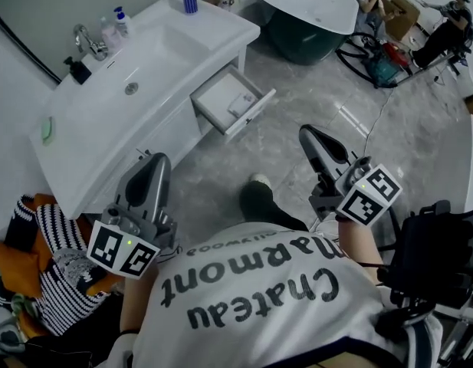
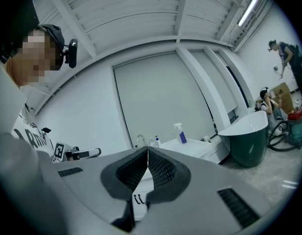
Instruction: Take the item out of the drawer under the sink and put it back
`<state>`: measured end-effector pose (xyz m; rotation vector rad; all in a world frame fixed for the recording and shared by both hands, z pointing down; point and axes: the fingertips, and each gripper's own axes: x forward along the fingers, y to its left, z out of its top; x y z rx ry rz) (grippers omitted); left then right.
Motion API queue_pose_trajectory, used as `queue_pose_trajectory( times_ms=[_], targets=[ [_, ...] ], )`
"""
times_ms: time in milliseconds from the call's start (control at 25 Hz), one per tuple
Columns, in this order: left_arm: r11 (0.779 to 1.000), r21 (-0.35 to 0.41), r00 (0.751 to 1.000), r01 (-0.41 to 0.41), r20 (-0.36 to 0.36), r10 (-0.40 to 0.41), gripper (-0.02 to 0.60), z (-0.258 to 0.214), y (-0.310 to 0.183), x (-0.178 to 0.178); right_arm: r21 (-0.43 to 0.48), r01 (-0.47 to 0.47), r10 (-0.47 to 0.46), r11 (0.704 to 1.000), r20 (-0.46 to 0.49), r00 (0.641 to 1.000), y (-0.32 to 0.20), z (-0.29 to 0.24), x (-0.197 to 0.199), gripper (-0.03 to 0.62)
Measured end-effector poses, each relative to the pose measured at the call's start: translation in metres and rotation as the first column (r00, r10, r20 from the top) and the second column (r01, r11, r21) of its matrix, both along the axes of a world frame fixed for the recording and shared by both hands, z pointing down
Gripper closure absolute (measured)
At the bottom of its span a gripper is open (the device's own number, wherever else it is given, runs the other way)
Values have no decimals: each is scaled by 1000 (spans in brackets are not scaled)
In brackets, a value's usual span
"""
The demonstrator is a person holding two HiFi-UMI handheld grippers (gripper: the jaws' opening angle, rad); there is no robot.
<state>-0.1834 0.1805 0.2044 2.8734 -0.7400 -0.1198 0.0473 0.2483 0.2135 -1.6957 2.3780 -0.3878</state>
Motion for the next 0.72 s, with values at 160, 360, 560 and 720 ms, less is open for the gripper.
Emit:
queue_pose_trajectory(
  times_ms=[160, 360, 560, 720],
  targets=[
    [1000, -13, 1000, 5, 13, -5, 574, 9, -14, 17, -15, 15, -15, 1000, 6, 1000, -22, 9, 19, 582],
    [999, -4, 999, 46, 21, -46, 574, 8, -44, 39, -9, 75, -74, 997, 39, 996, -76, 8, 43, 582],
    [992, -28, 993, 120, 8, -120, 574, 3, -81, 60, -18, 138, -137, 990, 24, 990, -131, 5, 69, 582],
    [984, -36, 984, 176, 25, -175, 574, -1, -108, 74, -22, 194, -193, 981, 22, 981, -173, 0, 87, 582]
  ],
)
